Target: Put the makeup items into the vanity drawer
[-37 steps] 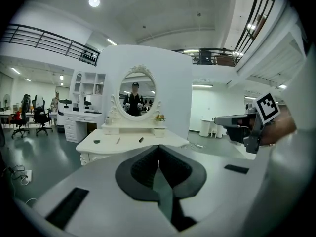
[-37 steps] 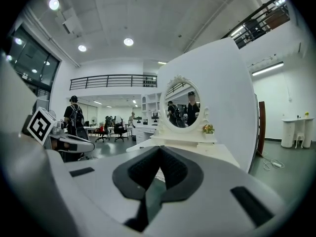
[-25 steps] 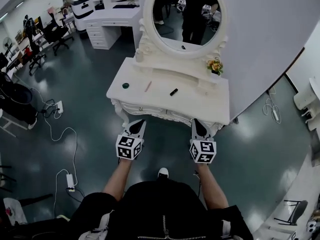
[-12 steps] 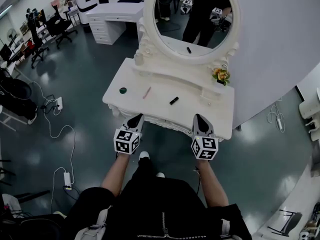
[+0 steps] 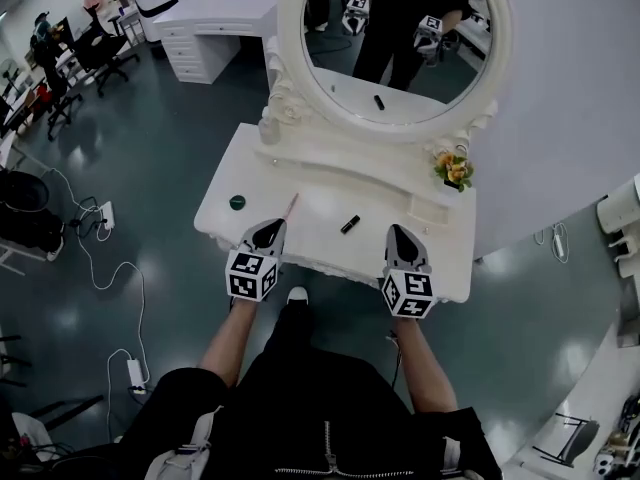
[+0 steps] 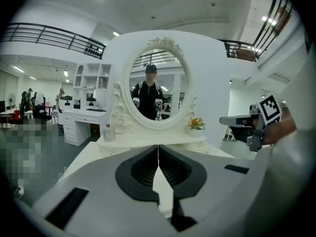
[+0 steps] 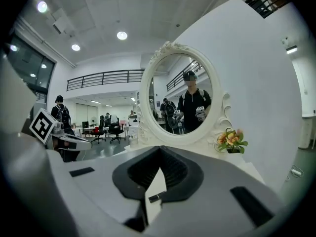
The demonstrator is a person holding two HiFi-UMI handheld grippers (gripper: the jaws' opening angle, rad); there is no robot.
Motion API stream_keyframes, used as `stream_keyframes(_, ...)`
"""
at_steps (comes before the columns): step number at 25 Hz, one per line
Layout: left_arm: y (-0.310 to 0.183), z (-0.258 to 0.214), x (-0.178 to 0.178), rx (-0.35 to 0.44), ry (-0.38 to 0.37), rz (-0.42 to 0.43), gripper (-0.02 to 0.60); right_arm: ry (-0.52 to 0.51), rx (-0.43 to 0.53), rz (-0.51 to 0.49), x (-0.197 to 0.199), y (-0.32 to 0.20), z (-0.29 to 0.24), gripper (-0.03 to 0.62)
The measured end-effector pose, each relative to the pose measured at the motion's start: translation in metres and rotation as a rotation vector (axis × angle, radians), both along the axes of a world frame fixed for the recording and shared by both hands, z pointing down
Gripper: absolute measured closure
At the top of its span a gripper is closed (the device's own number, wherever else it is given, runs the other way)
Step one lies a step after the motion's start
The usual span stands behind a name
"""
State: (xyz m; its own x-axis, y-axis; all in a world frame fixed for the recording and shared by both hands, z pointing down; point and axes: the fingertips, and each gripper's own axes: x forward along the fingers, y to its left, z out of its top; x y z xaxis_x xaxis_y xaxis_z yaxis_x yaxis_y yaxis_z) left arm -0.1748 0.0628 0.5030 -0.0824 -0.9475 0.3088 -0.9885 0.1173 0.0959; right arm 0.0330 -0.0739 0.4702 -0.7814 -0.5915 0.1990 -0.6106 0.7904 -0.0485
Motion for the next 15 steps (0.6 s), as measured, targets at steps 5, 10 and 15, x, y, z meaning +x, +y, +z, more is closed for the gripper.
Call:
stream_keyframes(5,-0.059,-0.004,-0.042,0.007,0.000,0.053,0.560,0.017,0.029,0.010,-0.053,-0.048,-0.012,0.588)
stream_keyframes(10,-0.105,-0.010,-0.090,0.018,-0.008,0.084,0.560,0.020,0.034,0.032,-0.100,-0.091,-0.016,0.588)
stream_keyframes(15,-0.126,-0.005,-0.137,0.012,0.001,0.080,0.560,0.011,0.035,0.033,-0.146,-0.110,-0.015,0.588)
